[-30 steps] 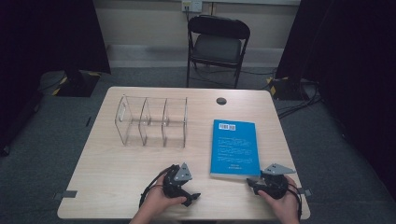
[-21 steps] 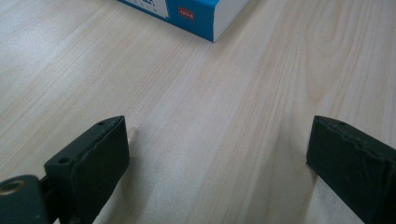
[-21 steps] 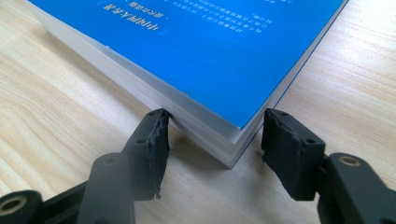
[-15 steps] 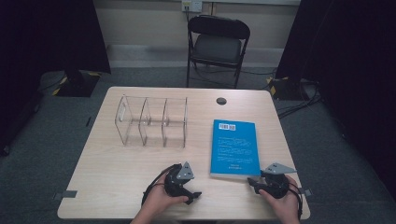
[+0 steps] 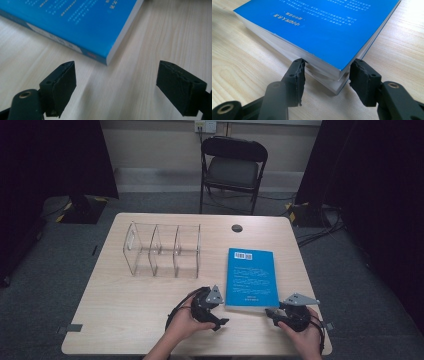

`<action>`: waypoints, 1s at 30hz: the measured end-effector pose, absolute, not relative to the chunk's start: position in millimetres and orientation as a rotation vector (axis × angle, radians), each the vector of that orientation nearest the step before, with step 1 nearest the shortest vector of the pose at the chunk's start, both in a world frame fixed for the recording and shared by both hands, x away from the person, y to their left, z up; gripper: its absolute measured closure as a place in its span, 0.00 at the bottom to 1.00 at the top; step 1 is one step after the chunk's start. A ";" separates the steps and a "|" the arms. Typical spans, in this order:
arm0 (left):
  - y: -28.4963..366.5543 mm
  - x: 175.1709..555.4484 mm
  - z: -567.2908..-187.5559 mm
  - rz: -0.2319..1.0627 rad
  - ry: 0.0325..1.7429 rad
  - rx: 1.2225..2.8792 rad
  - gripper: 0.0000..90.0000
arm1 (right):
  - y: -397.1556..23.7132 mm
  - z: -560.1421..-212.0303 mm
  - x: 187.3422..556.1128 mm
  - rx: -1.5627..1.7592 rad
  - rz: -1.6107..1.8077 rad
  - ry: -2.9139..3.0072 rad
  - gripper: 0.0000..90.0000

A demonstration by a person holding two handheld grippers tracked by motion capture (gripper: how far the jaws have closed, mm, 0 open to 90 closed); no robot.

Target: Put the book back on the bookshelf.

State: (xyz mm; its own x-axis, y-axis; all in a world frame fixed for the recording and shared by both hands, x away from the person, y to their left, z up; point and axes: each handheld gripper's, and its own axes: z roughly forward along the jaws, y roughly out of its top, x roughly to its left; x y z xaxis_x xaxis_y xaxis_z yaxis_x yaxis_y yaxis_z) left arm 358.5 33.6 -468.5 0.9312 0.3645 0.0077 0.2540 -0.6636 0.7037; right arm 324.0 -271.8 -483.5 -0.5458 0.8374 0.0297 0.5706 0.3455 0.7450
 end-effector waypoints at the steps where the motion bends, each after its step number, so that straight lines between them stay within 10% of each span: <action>1: 31.0 360.1 -466.3 0.189 0.426 2.333 0.18 | -271.9 -483.4 323.9 1.243 1.034 2.256 0.52; 30: -41.8 384.2 -462.1 0.210 0.342 2.375 0.18 | -271.9 -471.4 325.4 1.213 1.087 2.256 0.59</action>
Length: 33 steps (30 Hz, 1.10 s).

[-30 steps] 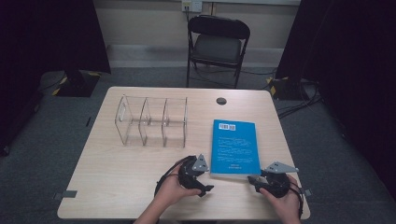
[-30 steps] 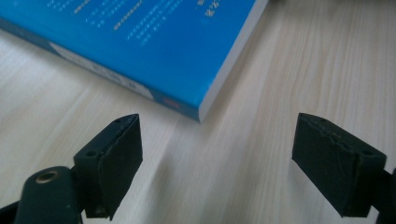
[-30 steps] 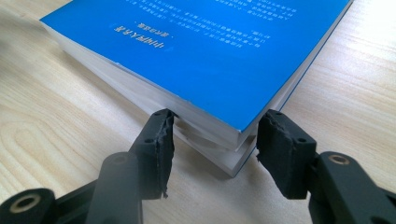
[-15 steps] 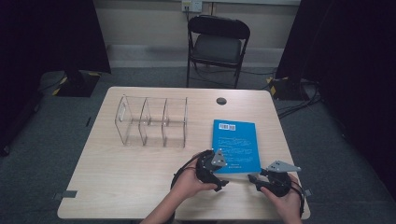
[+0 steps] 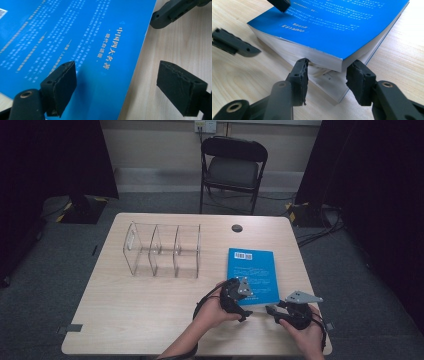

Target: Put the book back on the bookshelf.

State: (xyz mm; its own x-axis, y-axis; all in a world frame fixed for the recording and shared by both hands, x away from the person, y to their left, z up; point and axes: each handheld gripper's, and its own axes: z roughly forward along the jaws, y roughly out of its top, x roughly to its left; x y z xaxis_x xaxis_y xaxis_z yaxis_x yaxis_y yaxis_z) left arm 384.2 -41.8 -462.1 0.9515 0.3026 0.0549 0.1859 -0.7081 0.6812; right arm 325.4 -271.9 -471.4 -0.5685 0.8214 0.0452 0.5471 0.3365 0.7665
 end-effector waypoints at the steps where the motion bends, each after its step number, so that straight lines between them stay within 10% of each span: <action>1: -43.4 384.4 -463.3 0.213 0.341 2.379 0.18 | -271.8 -471.2 325.4 1.217 1.090 2.257 0.59; 33: -68.4 387.7 -475.1 0.392 0.314 2.379 0.11 | -269.6 -464.5 328.1 1.224 1.147 2.241 0.65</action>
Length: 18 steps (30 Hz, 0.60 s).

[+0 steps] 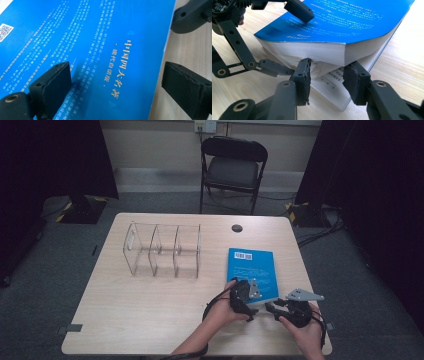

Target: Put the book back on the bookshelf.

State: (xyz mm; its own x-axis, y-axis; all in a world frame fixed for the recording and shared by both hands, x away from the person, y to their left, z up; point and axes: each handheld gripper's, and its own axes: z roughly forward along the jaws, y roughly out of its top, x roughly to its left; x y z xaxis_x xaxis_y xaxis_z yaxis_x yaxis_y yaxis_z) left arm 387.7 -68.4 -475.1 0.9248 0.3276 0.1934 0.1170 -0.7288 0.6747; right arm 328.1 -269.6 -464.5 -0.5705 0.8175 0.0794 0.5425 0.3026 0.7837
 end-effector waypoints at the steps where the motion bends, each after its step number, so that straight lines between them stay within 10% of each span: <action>1: -67.7 388.0 -474.1 0.398 0.323 2.381 0.13 | -269.8 -464.6 328.1 1.228 1.149 2.240 0.65; 18: -64.6 391.6 -471.0 0.346 0.383 2.346 0.20 | -271.0 -465.9 328.7 1.249 1.173 2.237 0.65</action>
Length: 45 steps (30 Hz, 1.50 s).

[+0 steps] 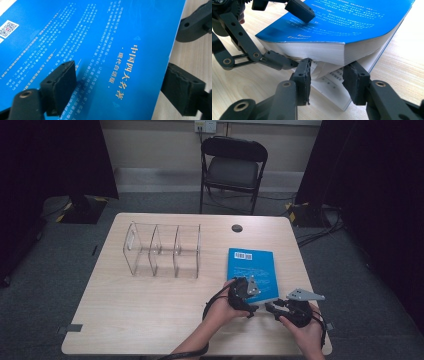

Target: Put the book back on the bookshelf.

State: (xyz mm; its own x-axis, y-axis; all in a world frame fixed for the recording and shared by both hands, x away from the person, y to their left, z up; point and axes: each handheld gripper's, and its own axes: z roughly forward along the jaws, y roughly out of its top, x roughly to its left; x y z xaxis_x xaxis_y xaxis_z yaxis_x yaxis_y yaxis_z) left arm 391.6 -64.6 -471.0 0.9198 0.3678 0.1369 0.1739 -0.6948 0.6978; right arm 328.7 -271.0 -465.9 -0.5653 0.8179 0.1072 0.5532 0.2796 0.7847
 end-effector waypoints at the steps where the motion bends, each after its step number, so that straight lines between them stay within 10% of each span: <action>1: -64.9 392.1 -471.4 0.343 0.385 2.335 0.20 | -271.0 -465.9 328.7 1.250 1.175 2.236 0.65; 32: -69.3 384.7 -472.6 0.425 0.307 2.329 0.36 | -272.2 -466.5 330.7 1.298 1.225 2.222 0.66; 45: -71.7 381.1 -457.0 0.413 0.236 2.393 0.67 | -276.5 -471.1 333.3 1.280 1.242 2.227 0.47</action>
